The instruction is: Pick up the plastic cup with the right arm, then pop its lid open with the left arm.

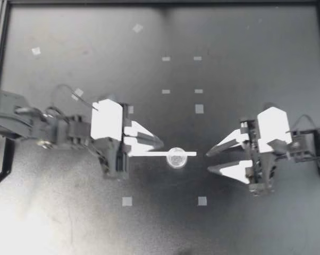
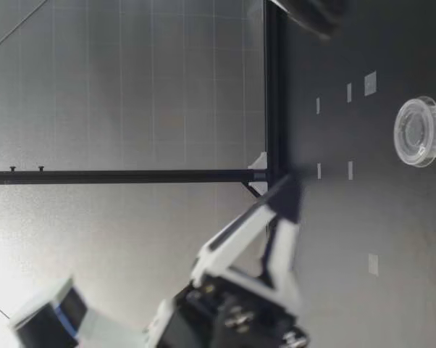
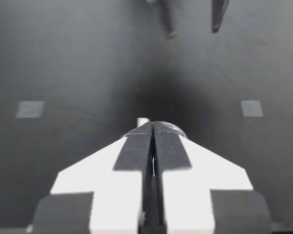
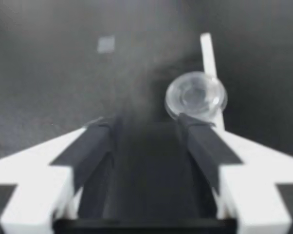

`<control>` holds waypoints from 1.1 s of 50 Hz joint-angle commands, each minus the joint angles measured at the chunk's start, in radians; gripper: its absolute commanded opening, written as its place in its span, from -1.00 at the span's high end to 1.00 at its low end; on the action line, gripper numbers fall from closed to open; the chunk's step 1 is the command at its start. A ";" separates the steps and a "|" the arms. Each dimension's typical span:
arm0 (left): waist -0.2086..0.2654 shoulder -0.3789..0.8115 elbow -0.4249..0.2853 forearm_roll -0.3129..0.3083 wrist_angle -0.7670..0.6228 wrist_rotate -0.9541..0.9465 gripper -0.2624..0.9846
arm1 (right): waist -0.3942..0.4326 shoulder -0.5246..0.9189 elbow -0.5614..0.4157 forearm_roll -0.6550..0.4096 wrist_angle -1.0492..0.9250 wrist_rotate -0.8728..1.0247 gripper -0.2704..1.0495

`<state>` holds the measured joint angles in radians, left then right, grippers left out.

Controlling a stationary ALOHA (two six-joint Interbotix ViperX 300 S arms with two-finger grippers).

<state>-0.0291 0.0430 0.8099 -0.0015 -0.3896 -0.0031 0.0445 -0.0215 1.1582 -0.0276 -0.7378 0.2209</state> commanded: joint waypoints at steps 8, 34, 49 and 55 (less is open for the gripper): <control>-0.017 0.057 -0.044 0.000 -0.017 0.002 0.58 | 0.005 0.172 -0.092 0.003 -0.025 0.032 -0.29; -0.015 0.143 -0.078 0.000 -0.017 0.015 0.58 | 0.002 0.250 -0.135 0.018 -0.029 0.028 -0.29; -0.011 0.166 -0.089 0.003 -0.011 0.028 0.58 | -0.028 0.265 -0.146 0.021 -0.029 0.009 -0.29; -0.005 0.169 -0.083 0.002 -0.011 0.028 0.58 | -0.028 0.282 -0.163 0.020 -0.029 0.005 -0.29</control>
<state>-0.0430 0.2240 0.7363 0.0000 -0.3958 0.0230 0.0230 0.2669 1.0155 -0.0077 -0.7563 0.2270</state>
